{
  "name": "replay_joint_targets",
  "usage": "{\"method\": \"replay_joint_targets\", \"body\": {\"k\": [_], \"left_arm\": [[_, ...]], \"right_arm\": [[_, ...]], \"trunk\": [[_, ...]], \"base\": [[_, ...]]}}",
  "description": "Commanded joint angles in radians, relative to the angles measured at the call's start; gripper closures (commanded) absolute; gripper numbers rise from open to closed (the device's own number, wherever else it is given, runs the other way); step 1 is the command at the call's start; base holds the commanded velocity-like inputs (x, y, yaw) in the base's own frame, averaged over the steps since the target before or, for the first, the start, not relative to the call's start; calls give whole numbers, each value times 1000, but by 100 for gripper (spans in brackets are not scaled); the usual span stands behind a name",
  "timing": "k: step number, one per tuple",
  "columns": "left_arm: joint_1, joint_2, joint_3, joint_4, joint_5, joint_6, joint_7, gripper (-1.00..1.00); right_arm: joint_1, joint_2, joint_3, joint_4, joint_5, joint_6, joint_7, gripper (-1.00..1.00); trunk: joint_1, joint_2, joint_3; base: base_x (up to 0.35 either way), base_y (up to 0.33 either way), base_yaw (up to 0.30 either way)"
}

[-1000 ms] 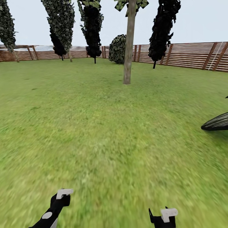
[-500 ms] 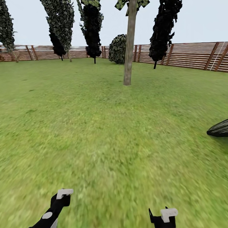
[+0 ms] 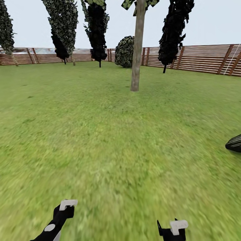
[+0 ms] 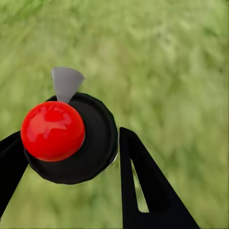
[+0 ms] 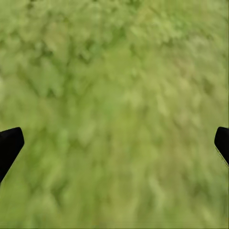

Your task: In the garden, pick up the pesticide atomizer on the floor and spray pesticide onto both trees until each tree trunk is fully covered.

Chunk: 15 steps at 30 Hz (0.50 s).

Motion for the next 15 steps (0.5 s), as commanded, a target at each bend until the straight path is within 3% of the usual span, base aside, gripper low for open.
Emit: {"method": "replay_joint_targets", "body": {"k": [1, 15], "left_arm": [[0, 0, 0, 0, 0, 0, 1, 100], [0, 0, -1, 0, 0, -2, 1, 100]], "right_arm": [[0, 0, 0, 0, 0, 0, 0, -100], [0, 0, 0, 0, 0, 0, 0, -100]], "trunk": [[0, 0, 0], [0, 0, 0]], "base": [[337, 0, 0], [337, 0, 0]]}}
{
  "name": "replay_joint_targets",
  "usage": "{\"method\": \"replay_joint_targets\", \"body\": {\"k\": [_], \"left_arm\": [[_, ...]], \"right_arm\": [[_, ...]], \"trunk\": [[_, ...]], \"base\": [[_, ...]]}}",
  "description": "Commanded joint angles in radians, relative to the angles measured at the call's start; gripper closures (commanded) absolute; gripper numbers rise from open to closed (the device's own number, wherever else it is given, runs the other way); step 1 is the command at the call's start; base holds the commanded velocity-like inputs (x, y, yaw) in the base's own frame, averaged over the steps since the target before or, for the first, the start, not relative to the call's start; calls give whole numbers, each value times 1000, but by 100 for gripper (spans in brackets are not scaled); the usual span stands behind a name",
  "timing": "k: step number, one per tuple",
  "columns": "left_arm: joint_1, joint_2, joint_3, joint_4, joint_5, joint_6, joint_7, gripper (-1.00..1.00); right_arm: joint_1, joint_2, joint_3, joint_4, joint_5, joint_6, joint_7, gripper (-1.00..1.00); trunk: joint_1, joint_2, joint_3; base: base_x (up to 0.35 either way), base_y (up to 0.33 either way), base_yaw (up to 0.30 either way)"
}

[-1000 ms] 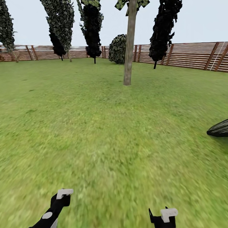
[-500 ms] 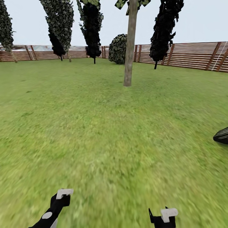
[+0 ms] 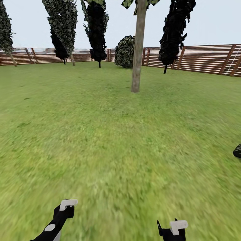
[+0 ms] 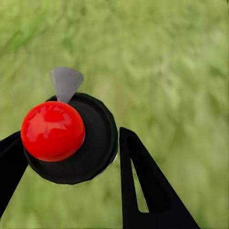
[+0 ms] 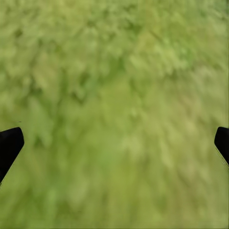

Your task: In the garden, pick up the pesticide atomizer on the floor and spray pesticide onto both trees until each tree trunk is fully covered.

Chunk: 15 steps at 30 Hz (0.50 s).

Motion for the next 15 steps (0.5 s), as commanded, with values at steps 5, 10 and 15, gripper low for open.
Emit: {"method": "replay_joint_targets", "body": {"k": [5, 10, 15], "left_arm": [[0, 0, 0, 0, 0, 0, 1, 100], [0, 0, 0, 0, 0, 1, 1, 100], [0, 0, 0, 0, 0, 1, 1, 100]], "right_arm": [[0, 0, 0, 0, 0, 0, 0, -100], [0, 0, 0, 0, 0, 0, 0, -100], [0, 0, 0, 0, 0, 0, 0, -100]], "trunk": [[0, 0, 0], [0, 0, 0], [0, 0, 0]], "base": [[337, 0, 0], [337, 0, 0], [337, 0, 0]]}}
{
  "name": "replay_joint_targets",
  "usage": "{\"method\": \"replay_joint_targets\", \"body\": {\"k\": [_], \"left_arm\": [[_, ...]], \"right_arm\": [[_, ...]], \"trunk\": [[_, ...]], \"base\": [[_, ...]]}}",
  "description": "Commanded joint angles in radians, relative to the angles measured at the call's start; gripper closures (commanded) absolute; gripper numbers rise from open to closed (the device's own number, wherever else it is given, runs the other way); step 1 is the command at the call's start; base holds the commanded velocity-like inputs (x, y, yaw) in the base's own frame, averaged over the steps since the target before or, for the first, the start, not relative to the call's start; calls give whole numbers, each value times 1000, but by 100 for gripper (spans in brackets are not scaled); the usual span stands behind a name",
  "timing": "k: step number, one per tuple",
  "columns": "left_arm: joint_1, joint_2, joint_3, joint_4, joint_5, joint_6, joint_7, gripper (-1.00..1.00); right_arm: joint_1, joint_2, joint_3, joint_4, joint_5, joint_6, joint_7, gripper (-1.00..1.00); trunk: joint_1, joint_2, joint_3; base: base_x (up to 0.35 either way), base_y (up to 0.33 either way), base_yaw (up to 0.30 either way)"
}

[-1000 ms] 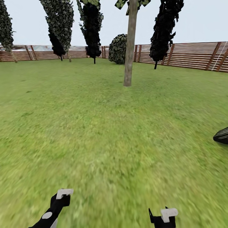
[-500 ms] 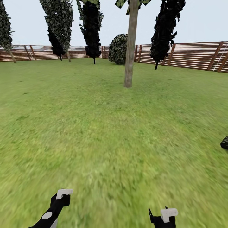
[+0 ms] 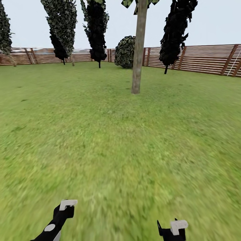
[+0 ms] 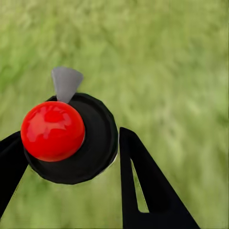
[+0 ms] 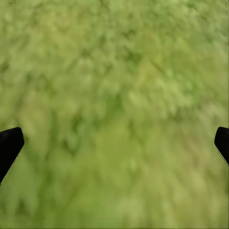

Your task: In the garden, pick up the pesticide atomizer on the floor and spray pesticide onto both trees until each tree trunk is fully covered.

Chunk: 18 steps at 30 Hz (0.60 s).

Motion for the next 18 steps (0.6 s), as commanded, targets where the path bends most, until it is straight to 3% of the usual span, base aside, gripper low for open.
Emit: {"method": "replay_joint_targets", "body": {"k": [1, 18], "left_arm": [[0, 0, 0, 0, 0, 0, 1, 100], [0, 0, 0, 0, 0, 0, 1, 100]], "right_arm": [[0, 0, 0, 0, 0, 0, 0, -100], [0, 0, 0, 0, 0, 0, 0, -100]], "trunk": [[0, 0, 0], [0, 0, 0]], "base": [[337, 0, 0], [337, 0, 0]]}}
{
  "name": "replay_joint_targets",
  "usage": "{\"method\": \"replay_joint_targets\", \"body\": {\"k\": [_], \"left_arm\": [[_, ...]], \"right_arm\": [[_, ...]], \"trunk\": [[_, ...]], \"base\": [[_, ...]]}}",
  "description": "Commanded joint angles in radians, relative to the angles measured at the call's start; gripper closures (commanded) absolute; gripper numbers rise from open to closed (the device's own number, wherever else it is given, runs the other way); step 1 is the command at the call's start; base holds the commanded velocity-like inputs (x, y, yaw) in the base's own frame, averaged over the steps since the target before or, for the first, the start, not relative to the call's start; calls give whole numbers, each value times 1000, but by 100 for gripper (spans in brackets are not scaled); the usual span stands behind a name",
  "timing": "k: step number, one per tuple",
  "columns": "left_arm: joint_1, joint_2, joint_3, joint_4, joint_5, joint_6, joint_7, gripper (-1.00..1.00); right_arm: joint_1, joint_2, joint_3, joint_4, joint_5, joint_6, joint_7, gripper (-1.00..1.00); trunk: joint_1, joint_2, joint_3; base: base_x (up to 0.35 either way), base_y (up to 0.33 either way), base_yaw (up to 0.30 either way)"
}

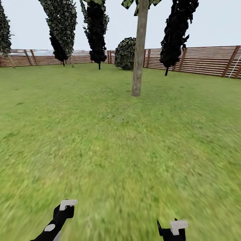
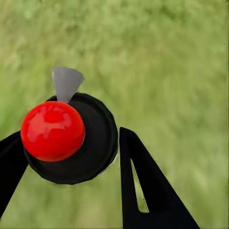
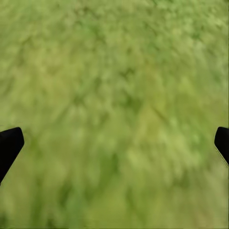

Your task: In the garden, pick up the pesticide atomizer on the floor and spray pesticide onto both trees until each tree trunk is fully covered.

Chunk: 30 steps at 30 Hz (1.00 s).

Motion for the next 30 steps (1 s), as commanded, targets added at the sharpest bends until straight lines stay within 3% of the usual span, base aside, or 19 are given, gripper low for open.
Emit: {"method": "replay_joint_targets", "body": {"k": [1, 30], "left_arm": [[0, 0, 0, 0, 0, 0, 1, 100], [0, 0, 0, 0, 0, 0, 2, 100]], "right_arm": [[0, 0, 0, 0, 0, 0, 0, -100], [0, -1, 0, 0, 0, 0, 0, -100]], "trunk": [[0, 0, 0], [0, 0, 0]], "base": [[337, 0, 0], [337, 0, 0]]}}
